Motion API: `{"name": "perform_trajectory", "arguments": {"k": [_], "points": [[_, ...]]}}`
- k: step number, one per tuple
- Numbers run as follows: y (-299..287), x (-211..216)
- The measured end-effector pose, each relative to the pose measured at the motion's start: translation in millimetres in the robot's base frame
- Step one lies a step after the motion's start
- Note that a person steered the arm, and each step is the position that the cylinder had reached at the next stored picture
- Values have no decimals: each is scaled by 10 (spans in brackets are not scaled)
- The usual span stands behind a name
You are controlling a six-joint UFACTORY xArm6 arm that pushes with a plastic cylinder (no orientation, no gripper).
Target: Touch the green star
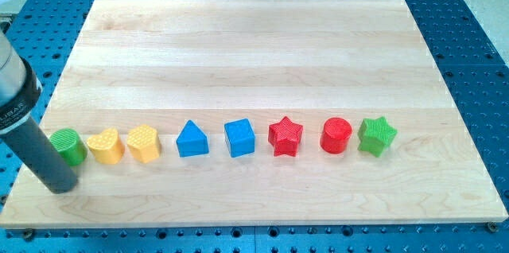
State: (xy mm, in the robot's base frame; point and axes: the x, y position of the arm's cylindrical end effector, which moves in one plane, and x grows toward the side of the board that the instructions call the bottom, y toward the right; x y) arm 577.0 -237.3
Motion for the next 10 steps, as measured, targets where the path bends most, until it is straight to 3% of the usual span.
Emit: {"name": "perform_trajectory", "arguments": {"k": [1, 2, 3, 5, 6, 7, 8, 10], "points": [[8, 1], [504, 212], [1361, 97], [3904, 165], [5250, -113], [5821, -488], [5801, -363], [4838, -256]]}}
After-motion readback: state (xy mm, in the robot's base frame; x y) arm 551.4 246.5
